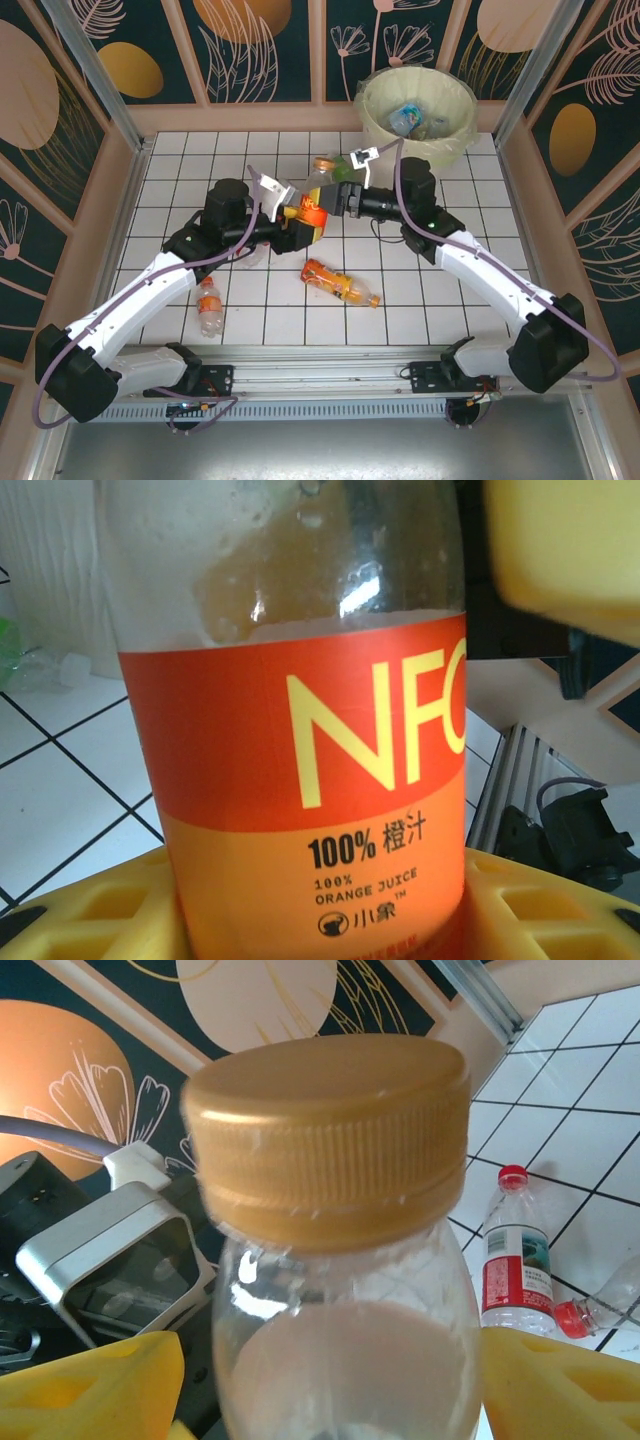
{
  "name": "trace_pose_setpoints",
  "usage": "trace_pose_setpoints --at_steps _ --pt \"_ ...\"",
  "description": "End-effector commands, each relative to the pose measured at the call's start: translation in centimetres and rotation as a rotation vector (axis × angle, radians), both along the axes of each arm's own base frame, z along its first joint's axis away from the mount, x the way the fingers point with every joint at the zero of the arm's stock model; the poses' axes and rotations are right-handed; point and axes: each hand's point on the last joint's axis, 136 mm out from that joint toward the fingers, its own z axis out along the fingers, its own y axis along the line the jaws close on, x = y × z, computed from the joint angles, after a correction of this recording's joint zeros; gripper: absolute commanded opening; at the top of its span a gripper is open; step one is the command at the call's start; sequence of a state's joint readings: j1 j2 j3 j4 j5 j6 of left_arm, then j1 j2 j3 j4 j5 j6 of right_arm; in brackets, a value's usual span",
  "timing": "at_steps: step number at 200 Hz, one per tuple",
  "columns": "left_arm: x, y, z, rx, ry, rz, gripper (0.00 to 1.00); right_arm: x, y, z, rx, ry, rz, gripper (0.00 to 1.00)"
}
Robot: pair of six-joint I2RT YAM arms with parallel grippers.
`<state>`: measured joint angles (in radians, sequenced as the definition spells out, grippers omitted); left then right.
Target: Put the plastic bottles in the bin
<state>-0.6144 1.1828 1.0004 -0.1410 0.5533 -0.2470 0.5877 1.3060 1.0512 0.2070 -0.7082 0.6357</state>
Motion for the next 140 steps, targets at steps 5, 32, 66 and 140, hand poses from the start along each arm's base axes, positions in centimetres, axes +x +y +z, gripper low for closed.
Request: trace_pose_setpoints --at_steps 5,32,66,140 --pt "-0.4 -0.5 0.2 -0.011 -0.026 -0.037 0.54 -0.3 1.2 2.3 0.037 -0.079 0.056 0.77" --pt "-0.3 -0.5 0.0 -0.004 -0.026 -0.029 0.54 -0.1 1.3 2.2 0.028 -0.083 0.045 0.7" --pt "0.4 0.1 -0.5 0.042 -0.038 0.018 0.6 0.1 1.0 2.3 0.007 -0.102 0.021 0.62" --pt "1.4 1.5 0.9 0.033 -0.106 0.126 0.99 0.8 -0.7 2.3 -0.022 -0.126 -0.071 0.55"
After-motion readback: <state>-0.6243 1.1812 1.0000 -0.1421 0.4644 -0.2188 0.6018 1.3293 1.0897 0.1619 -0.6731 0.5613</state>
